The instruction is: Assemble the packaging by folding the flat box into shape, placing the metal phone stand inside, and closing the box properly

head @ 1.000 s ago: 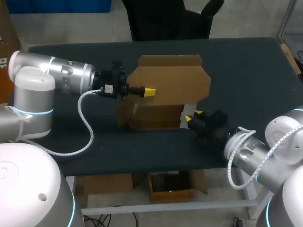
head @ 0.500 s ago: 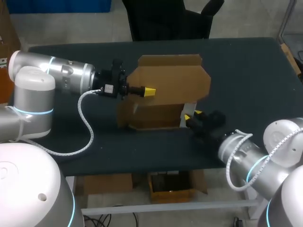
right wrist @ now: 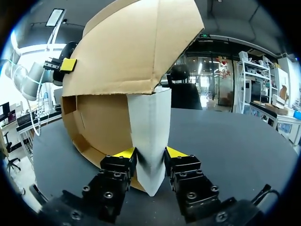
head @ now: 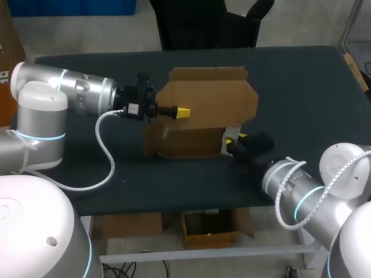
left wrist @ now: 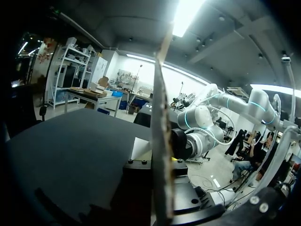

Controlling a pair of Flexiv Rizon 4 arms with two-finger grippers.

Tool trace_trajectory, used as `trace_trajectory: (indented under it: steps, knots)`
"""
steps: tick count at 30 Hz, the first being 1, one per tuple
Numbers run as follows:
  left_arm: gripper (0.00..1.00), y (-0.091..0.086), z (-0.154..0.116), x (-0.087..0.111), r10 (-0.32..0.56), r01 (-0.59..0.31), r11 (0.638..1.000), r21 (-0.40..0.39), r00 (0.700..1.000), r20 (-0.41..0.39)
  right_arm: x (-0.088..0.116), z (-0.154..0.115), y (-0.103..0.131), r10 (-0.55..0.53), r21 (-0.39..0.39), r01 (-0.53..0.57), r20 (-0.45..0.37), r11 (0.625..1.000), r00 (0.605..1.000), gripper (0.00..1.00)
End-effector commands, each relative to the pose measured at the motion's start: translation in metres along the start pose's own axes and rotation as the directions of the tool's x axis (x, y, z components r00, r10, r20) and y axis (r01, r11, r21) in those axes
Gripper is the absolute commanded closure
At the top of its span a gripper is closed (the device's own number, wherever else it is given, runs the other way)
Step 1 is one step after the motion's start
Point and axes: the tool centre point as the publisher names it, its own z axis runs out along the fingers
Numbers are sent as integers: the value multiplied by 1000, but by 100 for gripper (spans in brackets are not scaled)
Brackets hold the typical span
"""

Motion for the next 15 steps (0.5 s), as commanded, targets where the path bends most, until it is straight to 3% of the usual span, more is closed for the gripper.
trace_trajectory:
  steps: [1,9,15]
  knots:
    - [100,4,3,0,0,0,1000,-2,1000,-3,4,5,1,4,4,-4,31,1000,999,65]
    - [100,4,3,0,0,0,1000,-2,1000,-3,2,7,3,18,25,-19,42,999,999,69]
    - [100,4,3,0,0,0,1000,-2,1000,-3,-1,7,4,23,37,-25,58,999,998,81]
